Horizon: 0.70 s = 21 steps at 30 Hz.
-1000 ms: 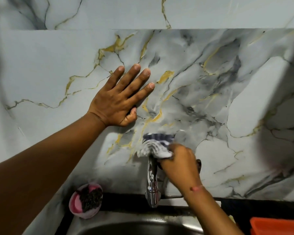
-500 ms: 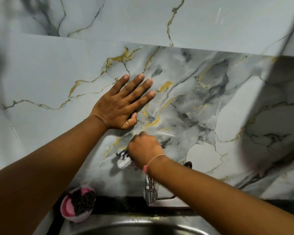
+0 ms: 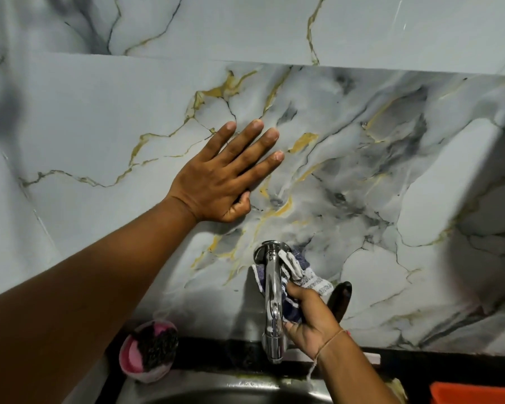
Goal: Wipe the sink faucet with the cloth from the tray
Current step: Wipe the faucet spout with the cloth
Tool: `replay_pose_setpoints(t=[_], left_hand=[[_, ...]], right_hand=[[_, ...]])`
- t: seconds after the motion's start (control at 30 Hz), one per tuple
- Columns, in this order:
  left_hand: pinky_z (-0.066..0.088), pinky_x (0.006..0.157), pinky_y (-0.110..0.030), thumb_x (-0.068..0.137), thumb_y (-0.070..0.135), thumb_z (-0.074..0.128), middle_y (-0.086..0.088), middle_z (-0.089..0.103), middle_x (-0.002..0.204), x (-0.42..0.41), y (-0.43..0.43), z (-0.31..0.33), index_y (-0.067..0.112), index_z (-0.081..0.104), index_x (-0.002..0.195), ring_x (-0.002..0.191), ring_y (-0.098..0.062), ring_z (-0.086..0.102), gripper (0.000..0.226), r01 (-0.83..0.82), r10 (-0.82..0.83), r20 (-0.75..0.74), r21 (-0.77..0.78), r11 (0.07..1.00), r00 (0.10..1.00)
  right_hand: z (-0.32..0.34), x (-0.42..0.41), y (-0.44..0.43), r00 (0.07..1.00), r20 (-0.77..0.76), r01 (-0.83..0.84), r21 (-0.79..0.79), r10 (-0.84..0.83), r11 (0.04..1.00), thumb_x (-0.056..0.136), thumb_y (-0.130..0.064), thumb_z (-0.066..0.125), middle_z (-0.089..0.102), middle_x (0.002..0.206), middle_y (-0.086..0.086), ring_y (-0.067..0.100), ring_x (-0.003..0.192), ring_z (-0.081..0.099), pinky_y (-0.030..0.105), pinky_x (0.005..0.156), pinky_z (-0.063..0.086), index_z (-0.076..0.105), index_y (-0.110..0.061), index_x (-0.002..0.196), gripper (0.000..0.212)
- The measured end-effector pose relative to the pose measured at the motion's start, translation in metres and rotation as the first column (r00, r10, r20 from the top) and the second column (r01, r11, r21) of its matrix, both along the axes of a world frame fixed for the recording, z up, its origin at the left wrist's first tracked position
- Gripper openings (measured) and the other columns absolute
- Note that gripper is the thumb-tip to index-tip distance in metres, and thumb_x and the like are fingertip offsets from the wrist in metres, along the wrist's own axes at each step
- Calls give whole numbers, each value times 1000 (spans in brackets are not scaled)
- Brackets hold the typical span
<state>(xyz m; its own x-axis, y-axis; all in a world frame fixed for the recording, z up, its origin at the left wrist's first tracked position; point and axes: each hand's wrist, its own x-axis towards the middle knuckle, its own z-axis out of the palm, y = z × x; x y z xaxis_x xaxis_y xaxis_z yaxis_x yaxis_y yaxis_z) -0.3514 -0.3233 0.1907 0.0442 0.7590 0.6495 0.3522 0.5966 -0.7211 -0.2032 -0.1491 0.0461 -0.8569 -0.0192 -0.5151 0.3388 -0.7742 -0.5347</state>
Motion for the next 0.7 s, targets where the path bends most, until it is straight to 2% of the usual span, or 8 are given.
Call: replay_pose_setpoints(t=[0.17, 0.3, 0.43, 0.53, 0.57, 0.6, 0.67, 0.7], left_hand=[[9, 128, -52, 92, 38, 30, -18, 30, 165, 0, -1, 0, 13, 32, 160, 156, -36, 17, 72, -19, 19, 0, -5, 1000, 1000], [9, 128, -52, 92, 38, 30, -18, 27, 166, 2, 0, 0, 13, 33, 160, 156, -35, 16, 72, -25, 25, 3, -8, 1000, 1000], [8, 128, -52, 92, 38, 30, -18, 29, 165, 2, 0, 0, 13, 32, 160, 156, -35, 16, 73, -31, 31, 2, -12, 999, 1000], [8, 128, -52, 92, 37, 29, -17, 23, 167, 1, 0, 0, 13, 29, 161, 156, -36, 15, 73, -20, 20, 0, -5, 1000, 1000], [8, 128, -53, 92, 37, 29, -17, 21, 167, 1, 0, 0, 13, 29, 161, 157, -36, 15, 73, -18, 18, 1, -2, 1000, 1000], [8, 128, -53, 92, 37, 30, -16, 20, 168, 1, 0, 1, 13, 28, 161, 157, -36, 15, 74, -18, 18, 1, 0, 1000, 1000], [9, 128, -53, 92, 37, 31, -17, 22, 168, 1, 0, 1, 13, 28, 161, 157, -36, 15, 74, -16, 16, -1, 2, 1000, 1000], [10, 128, -53, 92, 37, 32, -17, 24, 167, 1, 0, 1, 13, 28, 161, 157, -36, 16, 74, -14, 14, 2, 1, 1000, 1000]], right_hand=[[7, 1, -3, 996, 30, -84, 91, 81, 992, 92, -2, 52, 74, 69, 19, 28, 54, 71, 34, 47, 61, 68, 3, 94, 16], [26, 18, 11, 975, -221, 74, 398, 18, 914, 86, -20, 62, 79, 81, 6, 19, 67, 74, 28, 55, 59, 76, -13, 95, 19], [57, 32, 9, 904, -357, -73, 415, 236, 907, 97, -49, 38, 74, 116, 0, 14, 105, 70, 30, 82, 53, 68, -22, 119, 46], [64, 31, 2, 932, -298, 1, 576, 209, 817, 97, -51, 38, 79, 94, -5, 9, 88, 73, 27, 73, 56, 72, -21, 104, 46], [63, 31, -7, 944, -245, 18, 706, 221, 708, 96, -50, 44, 77, 96, -7, 8, 91, 72, 29, 75, 58, 68, -23, 107, 37], [61, 29, -17, 951, -188, 38, 858, 245, 512, 96, -44, 48, 71, 113, -3, 13, 108, 65, 36, 89, 55, 60, -25, 119, 33], [51, 26, -40, 950, -111, 145, 984, 291, -100, 94, -26, 49, 39, 149, 11, 26, 140, 34, 42, 116, 32, 33, -20, 144, 54], [47, 26, -48, 950, -93, 191, 929, 299, -317, 89, -19, 48, 26, 156, 14, 28, 145, 20, 42, 120, 23, 23, -20, 149, 65]])
